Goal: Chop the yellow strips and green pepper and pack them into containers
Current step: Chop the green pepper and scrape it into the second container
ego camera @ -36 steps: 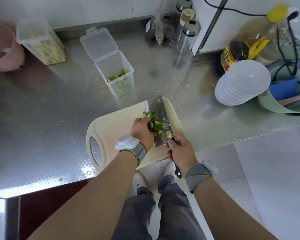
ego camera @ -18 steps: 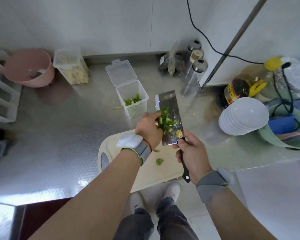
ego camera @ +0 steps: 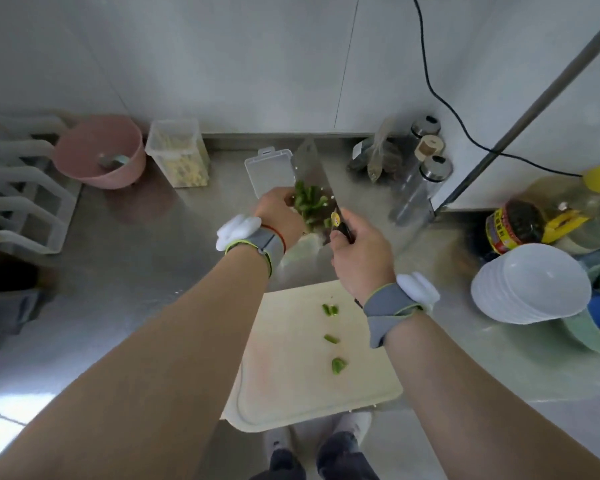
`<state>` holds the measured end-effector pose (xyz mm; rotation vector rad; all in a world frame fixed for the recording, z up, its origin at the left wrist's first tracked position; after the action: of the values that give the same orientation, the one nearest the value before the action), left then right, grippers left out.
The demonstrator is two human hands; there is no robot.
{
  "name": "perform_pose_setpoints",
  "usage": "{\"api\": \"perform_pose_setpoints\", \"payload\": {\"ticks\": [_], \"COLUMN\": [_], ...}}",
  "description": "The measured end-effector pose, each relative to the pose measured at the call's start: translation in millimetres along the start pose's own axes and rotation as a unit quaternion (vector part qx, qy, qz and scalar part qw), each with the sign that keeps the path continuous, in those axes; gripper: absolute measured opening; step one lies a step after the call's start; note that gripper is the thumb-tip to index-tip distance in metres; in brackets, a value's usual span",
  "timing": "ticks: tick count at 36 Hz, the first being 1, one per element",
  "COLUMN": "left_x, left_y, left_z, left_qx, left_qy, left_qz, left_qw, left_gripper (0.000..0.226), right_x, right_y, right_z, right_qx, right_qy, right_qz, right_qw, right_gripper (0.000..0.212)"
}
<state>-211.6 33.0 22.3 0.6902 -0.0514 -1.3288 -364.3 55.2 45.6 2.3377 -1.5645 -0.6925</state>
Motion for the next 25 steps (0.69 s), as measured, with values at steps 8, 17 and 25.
{"api": "perform_pose_setpoints", "payload": {"ticks": [8, 17, 25], "left_x": [-4, -16, 1], "left_y": [-1, -7, 4], "left_z": [-4, 14, 3], "left_qx": [-0.065, -0.087, 0.066], "left_qy": [0.037, -0.056, 0.001], "left_qz": [0.043, 0.058, 0.091], "left_qw": [0.996, 0.993, 0.994], "left_gripper": [0.036, 0.012, 0.005], "right_x": [3, 12, 13], "right_y": [4, 0, -6], "right_z": [-15, -21, -29], "right_qx": [-0.112, -0.087, -0.066], "right_qy": [0.041, 0.050, 0.069], "right_qz": [0.016, 0.024, 0.035], "right_qw": [0.993, 0.995, 0.995], "right_gripper": [0.035, 0.034, 0.036]}}
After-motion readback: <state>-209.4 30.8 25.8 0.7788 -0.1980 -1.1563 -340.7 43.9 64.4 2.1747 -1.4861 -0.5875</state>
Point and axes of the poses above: each hand's wrist, its own x-axis towards the middle knuckle, its own y-axis out of the back of the hand, z = x × y, the point moved 3 cm from there along x, towards the middle knuckle, and after that the axes turned 13 degrees about -z, right-handed, at the moved point
